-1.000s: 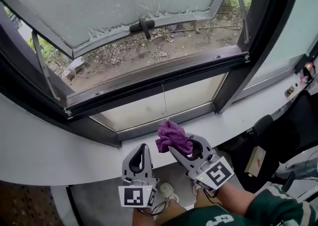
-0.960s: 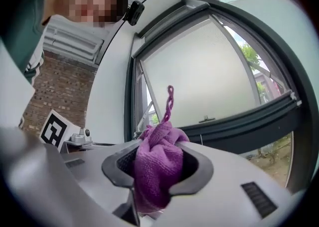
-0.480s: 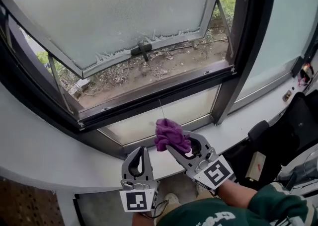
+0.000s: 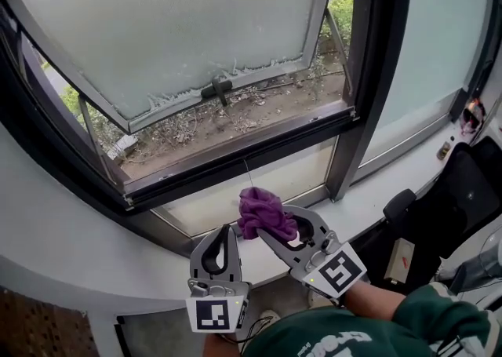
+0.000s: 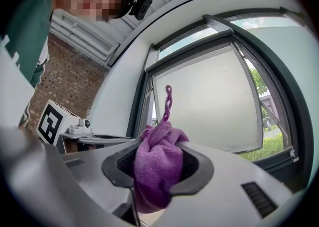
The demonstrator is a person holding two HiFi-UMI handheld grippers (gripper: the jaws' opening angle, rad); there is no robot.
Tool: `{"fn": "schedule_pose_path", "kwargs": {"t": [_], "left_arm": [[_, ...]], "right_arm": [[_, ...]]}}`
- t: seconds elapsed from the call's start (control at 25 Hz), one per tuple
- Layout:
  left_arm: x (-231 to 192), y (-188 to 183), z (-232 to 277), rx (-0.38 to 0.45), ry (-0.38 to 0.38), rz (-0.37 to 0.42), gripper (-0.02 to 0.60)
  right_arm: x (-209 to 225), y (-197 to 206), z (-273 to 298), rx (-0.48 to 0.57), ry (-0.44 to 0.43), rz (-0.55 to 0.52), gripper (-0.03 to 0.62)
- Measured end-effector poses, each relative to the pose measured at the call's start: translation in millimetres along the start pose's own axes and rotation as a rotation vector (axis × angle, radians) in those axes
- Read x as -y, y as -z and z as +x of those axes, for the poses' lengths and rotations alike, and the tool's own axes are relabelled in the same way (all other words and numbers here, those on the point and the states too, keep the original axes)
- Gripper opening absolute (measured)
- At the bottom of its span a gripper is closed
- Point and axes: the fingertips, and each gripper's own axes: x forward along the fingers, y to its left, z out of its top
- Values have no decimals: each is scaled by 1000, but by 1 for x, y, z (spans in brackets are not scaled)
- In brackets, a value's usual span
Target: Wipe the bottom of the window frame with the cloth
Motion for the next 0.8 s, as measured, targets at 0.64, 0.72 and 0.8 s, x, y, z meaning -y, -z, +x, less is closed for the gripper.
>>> {"fn": "schedule_pose_path", "kwargs": {"t": [0.64,0.72,0.8], "left_arm": [[2,-5,2,17,55,1,6],[3,-5,2,16,57,0,6],[4,-4,2,14,60,-1,6]], "right_arm": [[-1,-1,1,-7,19,-36,149],[-2,-1,1,-9,18,-27,149],[-3,-1,0,-8,19,-23,149]]}}
